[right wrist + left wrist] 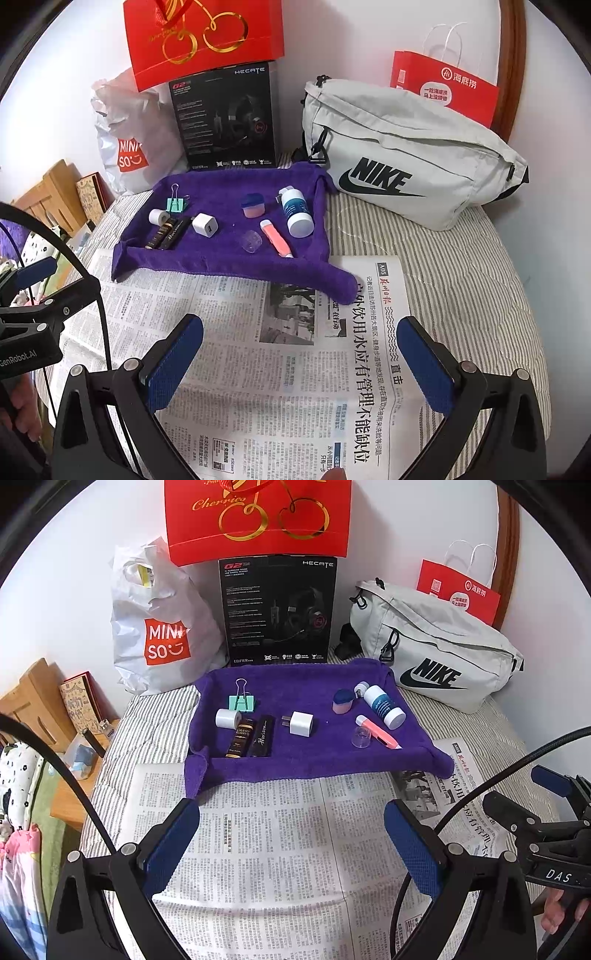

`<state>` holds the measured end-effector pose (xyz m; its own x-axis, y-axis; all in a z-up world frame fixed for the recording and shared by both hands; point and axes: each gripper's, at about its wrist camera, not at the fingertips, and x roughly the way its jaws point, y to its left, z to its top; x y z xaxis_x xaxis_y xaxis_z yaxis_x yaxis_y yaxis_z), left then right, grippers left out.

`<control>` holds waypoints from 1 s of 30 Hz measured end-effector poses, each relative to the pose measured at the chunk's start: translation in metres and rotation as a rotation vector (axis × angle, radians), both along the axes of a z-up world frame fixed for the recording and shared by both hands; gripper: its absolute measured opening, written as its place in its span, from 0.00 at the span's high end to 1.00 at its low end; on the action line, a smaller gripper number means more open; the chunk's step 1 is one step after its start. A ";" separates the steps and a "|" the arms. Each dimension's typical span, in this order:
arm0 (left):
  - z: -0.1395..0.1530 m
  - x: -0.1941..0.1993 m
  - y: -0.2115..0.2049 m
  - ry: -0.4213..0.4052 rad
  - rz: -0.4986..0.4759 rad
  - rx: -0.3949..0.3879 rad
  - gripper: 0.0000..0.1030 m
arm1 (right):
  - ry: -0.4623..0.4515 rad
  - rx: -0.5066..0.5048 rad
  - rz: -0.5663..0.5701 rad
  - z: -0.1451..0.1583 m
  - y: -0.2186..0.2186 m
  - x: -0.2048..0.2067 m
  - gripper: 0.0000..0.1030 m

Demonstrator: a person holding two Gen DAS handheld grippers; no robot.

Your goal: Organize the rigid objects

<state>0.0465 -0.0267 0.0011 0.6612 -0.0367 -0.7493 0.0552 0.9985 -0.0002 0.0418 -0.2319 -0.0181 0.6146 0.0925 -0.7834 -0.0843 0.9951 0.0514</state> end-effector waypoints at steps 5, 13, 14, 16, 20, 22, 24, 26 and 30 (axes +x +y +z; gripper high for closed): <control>0.000 0.000 -0.001 0.000 -0.004 0.001 0.02 | 0.002 -0.002 0.002 0.000 0.001 0.000 0.00; 0.000 0.000 -0.002 0.000 -0.014 0.008 0.02 | 0.002 -0.014 -0.002 0.000 0.000 0.000 0.00; 0.000 -0.001 -0.001 0.001 -0.012 0.009 0.02 | 0.002 -0.013 -0.002 0.000 0.000 0.000 0.00; 0.000 -0.001 0.001 0.000 -0.014 0.009 0.02 | 0.001 -0.012 -0.002 0.000 -0.001 -0.001 0.00; 0.000 -0.001 0.001 -0.001 -0.014 0.010 0.02 | -0.001 -0.010 -0.004 0.001 -0.001 -0.001 0.00; 0.000 0.000 0.002 0.000 -0.013 0.009 0.02 | 0.000 -0.012 -0.007 0.001 -0.002 -0.001 0.00; 0.000 0.000 0.002 -0.001 -0.014 0.010 0.02 | -0.001 -0.011 -0.006 0.001 -0.001 -0.002 0.00; 0.000 0.000 0.003 0.000 -0.013 0.008 0.02 | -0.002 -0.013 -0.008 0.001 -0.001 -0.002 0.00; 0.001 -0.001 0.004 -0.003 -0.019 0.006 0.02 | -0.003 -0.014 -0.007 0.002 -0.001 -0.003 0.00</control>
